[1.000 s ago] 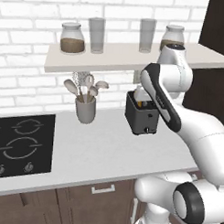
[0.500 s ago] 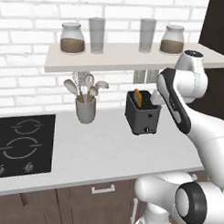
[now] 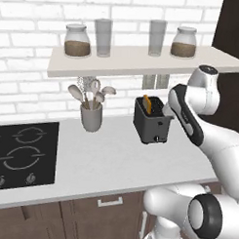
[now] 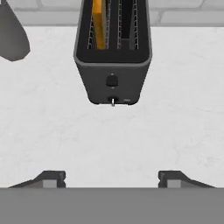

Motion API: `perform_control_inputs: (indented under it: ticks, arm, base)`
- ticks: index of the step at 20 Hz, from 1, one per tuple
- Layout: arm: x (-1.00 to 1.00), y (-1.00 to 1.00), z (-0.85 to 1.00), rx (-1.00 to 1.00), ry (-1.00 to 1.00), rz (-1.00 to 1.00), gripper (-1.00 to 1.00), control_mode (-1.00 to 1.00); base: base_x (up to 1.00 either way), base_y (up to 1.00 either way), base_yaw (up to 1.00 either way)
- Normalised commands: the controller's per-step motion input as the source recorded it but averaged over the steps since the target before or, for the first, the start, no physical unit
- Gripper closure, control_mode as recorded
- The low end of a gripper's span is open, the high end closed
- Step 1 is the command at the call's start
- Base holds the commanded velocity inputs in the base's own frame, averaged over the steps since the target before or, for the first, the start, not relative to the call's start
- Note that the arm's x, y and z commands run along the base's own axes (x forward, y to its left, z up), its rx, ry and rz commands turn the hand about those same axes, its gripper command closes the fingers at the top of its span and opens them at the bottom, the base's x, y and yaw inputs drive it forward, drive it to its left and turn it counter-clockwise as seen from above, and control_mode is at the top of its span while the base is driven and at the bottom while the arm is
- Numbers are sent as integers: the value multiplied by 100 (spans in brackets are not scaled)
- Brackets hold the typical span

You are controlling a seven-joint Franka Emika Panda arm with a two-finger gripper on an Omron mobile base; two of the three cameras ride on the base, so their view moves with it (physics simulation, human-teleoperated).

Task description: Start the toaster. Once the lever pops up, take the bread to the plate on the dining counter.

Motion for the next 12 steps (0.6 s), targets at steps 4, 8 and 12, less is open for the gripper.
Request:
perform_control_inputs:
  ticks: [4,8,12]
  arm:
    - [65,0,-26,0,0,0,100,-100]
    - [60,0,-28,0,0,0,100,-100]
    - [42,0,-37,0,-1,0,100,-100]
  base:
    - [0,0,0]
    - [0,0,0]
    - [0,0,0]
